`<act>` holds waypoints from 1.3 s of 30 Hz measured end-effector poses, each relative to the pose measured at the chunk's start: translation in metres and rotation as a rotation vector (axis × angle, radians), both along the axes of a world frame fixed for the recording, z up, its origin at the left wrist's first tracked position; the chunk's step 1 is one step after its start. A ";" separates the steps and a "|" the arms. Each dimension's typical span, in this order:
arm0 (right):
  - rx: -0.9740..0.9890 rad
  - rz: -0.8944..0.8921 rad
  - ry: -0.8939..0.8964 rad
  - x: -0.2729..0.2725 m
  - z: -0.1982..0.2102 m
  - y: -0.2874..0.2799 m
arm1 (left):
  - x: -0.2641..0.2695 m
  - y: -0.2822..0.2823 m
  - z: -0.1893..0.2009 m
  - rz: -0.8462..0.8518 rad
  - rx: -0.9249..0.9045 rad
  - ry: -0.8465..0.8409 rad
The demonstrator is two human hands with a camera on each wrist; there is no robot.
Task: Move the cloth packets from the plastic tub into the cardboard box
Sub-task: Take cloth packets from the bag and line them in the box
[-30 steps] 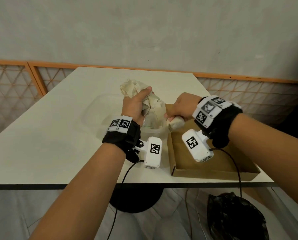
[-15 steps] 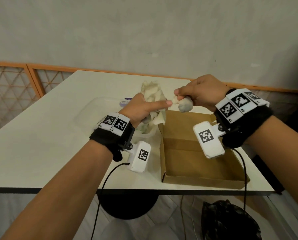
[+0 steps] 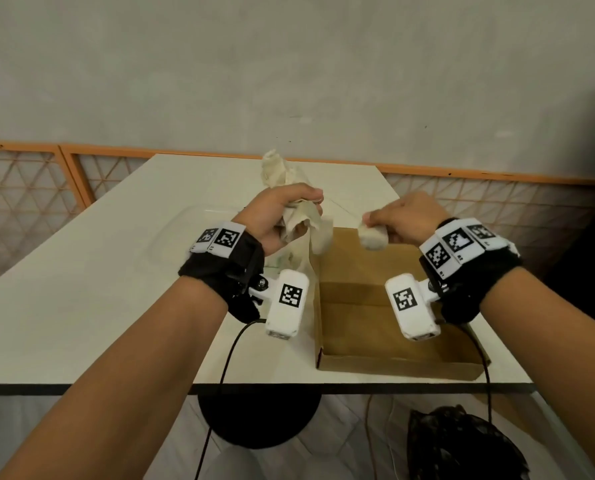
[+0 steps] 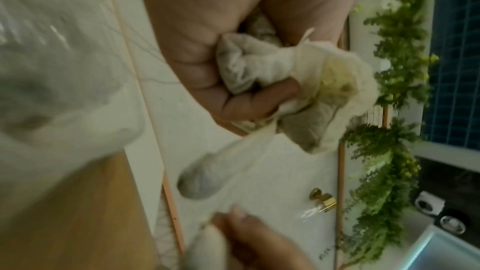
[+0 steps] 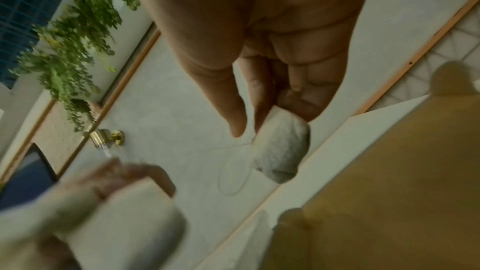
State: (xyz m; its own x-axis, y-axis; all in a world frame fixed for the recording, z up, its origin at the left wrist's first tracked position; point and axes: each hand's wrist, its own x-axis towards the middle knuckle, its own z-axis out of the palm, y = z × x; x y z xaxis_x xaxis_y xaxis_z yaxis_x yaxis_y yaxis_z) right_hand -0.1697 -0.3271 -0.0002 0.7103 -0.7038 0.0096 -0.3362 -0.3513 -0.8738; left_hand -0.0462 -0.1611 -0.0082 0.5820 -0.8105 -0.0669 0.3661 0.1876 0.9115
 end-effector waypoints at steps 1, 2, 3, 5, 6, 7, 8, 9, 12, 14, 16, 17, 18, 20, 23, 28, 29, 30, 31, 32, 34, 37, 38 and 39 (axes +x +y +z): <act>-0.007 -0.008 0.020 -0.003 -0.006 -0.001 | -0.003 -0.002 0.003 -0.054 -0.047 0.056; 0.001 -0.012 0.027 -0.006 -0.012 -0.002 | -0.006 -0.003 0.006 -0.099 -0.068 0.098; 0.016 -0.015 0.027 -0.009 -0.016 -0.003 | -0.009 -0.004 0.008 -0.140 -0.082 0.123; 0.047 -0.011 0.000 -0.017 -0.020 -0.002 | -0.015 -0.007 0.011 -0.218 -0.093 0.150; 0.082 0.008 -0.044 -0.021 -0.021 0.000 | -0.019 -0.008 0.012 -0.239 -0.095 0.156; 0.147 0.048 -0.096 -0.026 -0.020 0.004 | -0.023 -0.010 0.011 -0.244 -0.092 0.160; 0.228 0.105 -0.144 -0.030 -0.019 0.009 | -0.026 -0.012 0.010 -0.245 -0.090 0.171; 0.304 0.173 -0.182 -0.035 -0.018 0.016 | -0.030 -0.014 0.009 -0.233 -0.084 0.181; 0.368 0.304 -0.227 -0.040 -0.023 0.029 | -0.038 -0.021 0.002 -0.204 -0.057 0.194; 0.319 0.270 -0.244 -0.042 -0.030 0.033 | -0.040 -0.022 -0.005 -0.158 -0.033 0.119; 0.315 0.195 -0.255 -0.046 -0.042 0.028 | -0.041 -0.018 -0.013 0.016 -0.032 -0.018; 0.302 0.162 -0.259 -0.050 -0.049 0.025 | -0.041 -0.014 -0.016 0.136 -0.051 -0.076; 0.277 0.121 -0.262 -0.053 -0.057 0.020 | -0.040 -0.008 -0.020 0.252 -0.078 -0.109; 0.237 0.057 -0.254 -0.059 -0.072 0.014 | -0.041 0.003 -0.027 0.399 -0.135 -0.136; 0.268 0.052 -0.271 -0.064 -0.082 0.021 | -0.052 0.011 -0.034 0.383 -0.047 -0.236; 0.486 0.153 -0.452 -0.064 -0.087 0.038 | -0.071 0.003 -0.051 0.173 0.205 -0.420; 0.513 0.156 -0.461 -0.064 -0.089 0.040 | -0.074 0.002 -0.054 0.131 0.238 -0.441; 0.529 0.151 -0.467 -0.063 -0.091 0.041 | -0.076 0.000 -0.057 0.102 0.265 -0.468; 0.535 0.141 -0.472 -0.063 -0.093 0.041 | -0.077 -0.001 -0.061 0.079 0.281 -0.494; 0.537 0.135 -0.478 -0.063 -0.095 0.042 | -0.079 -0.002 -0.064 0.072 0.297 -0.502; 0.556 0.144 -0.497 -0.063 -0.094 0.042 | -0.078 -0.005 -0.069 0.092 0.305 -0.466; 0.580 0.149 -0.515 -0.062 -0.094 0.043 | -0.075 -0.007 -0.072 0.105 0.320 -0.439; 0.576 0.141 -0.511 -0.061 -0.094 0.043 | -0.076 -0.008 -0.071 0.096 0.334 -0.445; 0.568 0.129 -0.506 -0.061 -0.095 0.043 | -0.076 -0.008 -0.071 0.082 0.337 -0.454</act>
State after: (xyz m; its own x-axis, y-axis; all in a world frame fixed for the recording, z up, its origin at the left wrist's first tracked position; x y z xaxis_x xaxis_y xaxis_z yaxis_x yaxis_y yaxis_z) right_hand -0.2304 -0.2843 -0.0949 0.7924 -0.6097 0.0171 0.1655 0.1879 -0.9681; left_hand -0.1220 -0.1693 -0.0789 0.6729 -0.7385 -0.0426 -0.0797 -0.1297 0.9883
